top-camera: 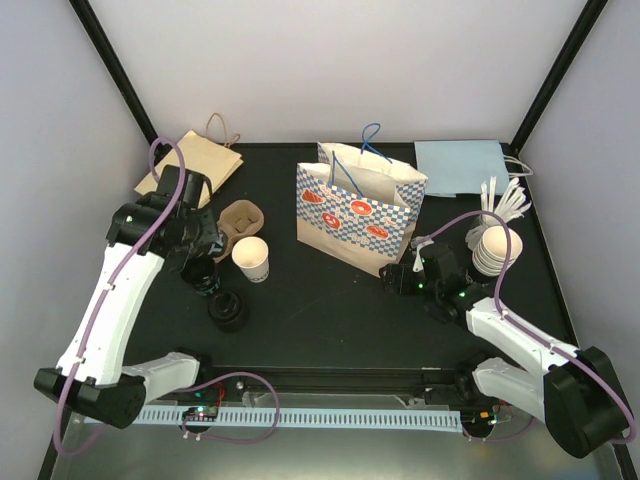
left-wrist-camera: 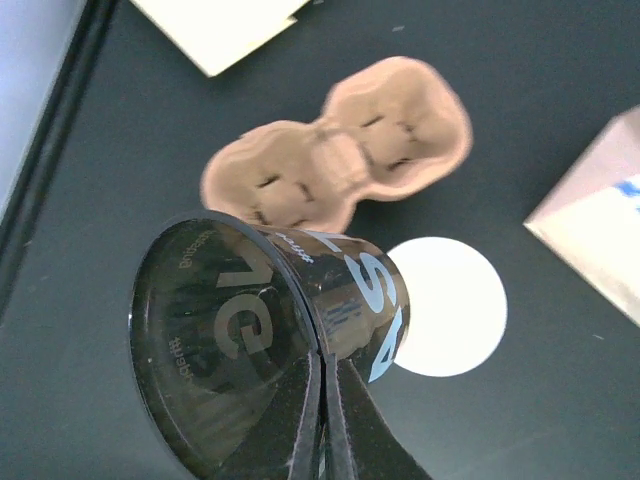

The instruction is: Pack the takeout coffee

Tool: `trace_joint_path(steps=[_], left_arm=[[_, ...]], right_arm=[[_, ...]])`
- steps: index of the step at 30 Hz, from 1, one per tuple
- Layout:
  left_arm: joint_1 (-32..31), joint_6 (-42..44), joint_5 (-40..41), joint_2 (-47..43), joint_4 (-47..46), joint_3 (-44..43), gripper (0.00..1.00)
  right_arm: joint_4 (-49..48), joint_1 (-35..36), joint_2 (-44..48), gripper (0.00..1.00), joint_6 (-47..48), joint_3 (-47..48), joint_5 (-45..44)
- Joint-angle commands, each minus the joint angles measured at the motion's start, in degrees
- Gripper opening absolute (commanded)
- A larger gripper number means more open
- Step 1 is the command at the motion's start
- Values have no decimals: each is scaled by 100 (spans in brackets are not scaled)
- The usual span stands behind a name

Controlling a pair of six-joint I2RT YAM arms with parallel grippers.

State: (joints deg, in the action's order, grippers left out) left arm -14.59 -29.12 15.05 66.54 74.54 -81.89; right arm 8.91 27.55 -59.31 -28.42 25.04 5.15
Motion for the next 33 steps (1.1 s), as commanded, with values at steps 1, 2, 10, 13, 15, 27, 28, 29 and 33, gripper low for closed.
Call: trace_joint_path(steps=[1, 2, 10, 13, 15, 27, 28, 29, 33], left_arm=[[-293, 444, -808, -330, -412, -292, 2], [-393, 452, -821, -368, -476, -323, 2], [-1350, 967, -1188, -504, -732, -417, 2], [-1823, 1116, -1201, -517, -927, -303, 1], [-2166, 1245, -1192, -511, -1053, -262, 2], [-4509, 2144, -60, 158, -1202, -97, 2], [-4619, 2174, 37, 248, -1204, -53, 1], [-4702, 2198, 123, 325, -1218, 12, 2], [-4885, 2326, 143, 499, -1436, 317, 2]], right_arm=[[-169, -24, -11, 100, 56, 124, 4], [-170, -23, -2, 100, 63, 124, -4], [-164, -24, 5, 100, 58, 107, -23], [-162, -22, 56, 100, 60, 87, -24], [-169, -24, 134, 100, 55, 61, -46], [392, -29, 705, 100, -123, 140, -547], [518, -30, 775, 100, -139, 199, -622], [663, -30, 845, 100, -145, 282, -708], [1360, -30, 1120, 100, -232, 653, -1245]])
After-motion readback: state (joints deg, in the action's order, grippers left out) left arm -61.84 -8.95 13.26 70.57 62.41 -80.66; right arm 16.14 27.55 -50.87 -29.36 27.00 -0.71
